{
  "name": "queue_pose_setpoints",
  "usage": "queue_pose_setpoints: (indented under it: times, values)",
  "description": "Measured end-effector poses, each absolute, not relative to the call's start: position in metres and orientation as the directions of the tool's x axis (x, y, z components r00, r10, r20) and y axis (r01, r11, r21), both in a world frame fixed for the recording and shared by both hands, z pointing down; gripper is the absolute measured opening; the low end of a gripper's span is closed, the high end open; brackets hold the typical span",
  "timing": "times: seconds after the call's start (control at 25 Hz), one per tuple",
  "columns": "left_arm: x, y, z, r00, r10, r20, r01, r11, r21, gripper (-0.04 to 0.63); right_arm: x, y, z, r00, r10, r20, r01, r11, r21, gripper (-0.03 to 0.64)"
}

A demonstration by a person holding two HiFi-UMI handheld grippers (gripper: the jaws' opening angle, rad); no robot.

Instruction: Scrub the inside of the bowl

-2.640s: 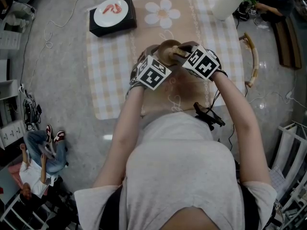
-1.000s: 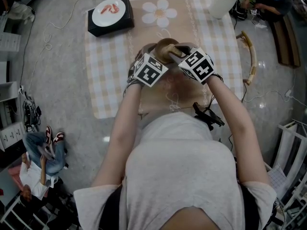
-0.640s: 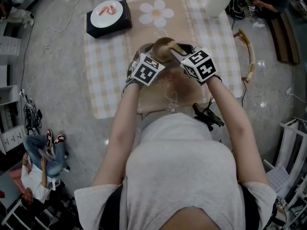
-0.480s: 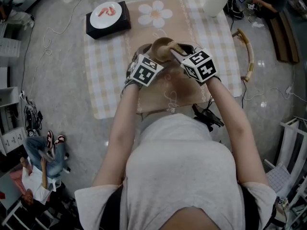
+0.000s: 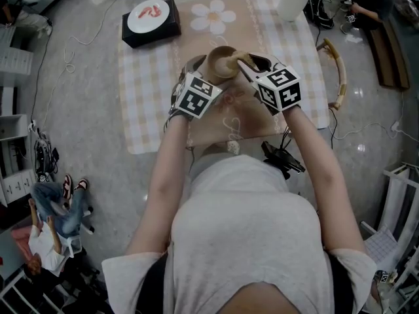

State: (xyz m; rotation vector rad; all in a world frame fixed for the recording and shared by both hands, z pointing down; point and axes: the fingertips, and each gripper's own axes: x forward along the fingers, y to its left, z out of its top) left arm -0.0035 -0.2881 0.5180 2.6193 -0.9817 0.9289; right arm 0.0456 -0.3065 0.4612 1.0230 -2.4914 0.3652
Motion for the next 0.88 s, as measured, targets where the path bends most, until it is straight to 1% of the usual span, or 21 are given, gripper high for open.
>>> queue_pose_setpoints:
  times: [0.24, 0.6, 0.64, 0.68, 0.72, 0.76, 0.88]
  values:
    - [-0.003, -0.274, 0.493, 0.570, -0.593, 0.569, -0.685, -0.725, -0.070, 0.417, 0.049, -0.290, 0.444, -0.658, -0.618, 0.430, -0.707, 0.703, -0.073, 0.103]
    - [-0.001, -0.249, 0.442, 0.559, -0.689, 0.462, -0.733, -0.671, -0.113, 0.411, 0.057, -0.268, 0.411, -0.661, -0.670, 0.339, -0.725, 0.686, -0.060, 0.103]
    - [-0.003, -0.246, 0.436, 0.547, -0.709, 0.444, -0.746, -0.654, -0.126, 0.393, 0.058, -0.264, 0.407, -0.659, -0.677, 0.328, -0.729, 0.682, -0.060, 0.103]
    - [-0.005, -0.244, 0.431, 0.532, -0.734, 0.423, -0.763, -0.632, -0.136, 0.323, 0.059, -0.261, 0.404, -0.658, -0.683, 0.317, -0.733, 0.678, -0.059, 0.103]
    - [-0.009, -0.243, 0.425, 0.515, -0.759, 0.398, -0.783, -0.606, -0.141, 0.228, 0.059, -0.258, 0.400, -0.656, -0.689, 0.307, -0.736, 0.675, -0.058, 0.103]
    - [-0.012, -0.241, 0.420, 0.500, -0.780, 0.375, -0.801, -0.582, -0.142, 0.172, 0.060, -0.255, 0.397, -0.656, -0.694, 0.297, -0.738, 0.673, -0.057, 0.103]
    - [-0.019, -0.233, 0.407, 0.470, -0.824, 0.318, -0.835, -0.532, -0.145, 0.075, 0.060, -0.242, 0.388, -0.658, -0.705, 0.266, -0.742, 0.668, -0.063, 0.103]
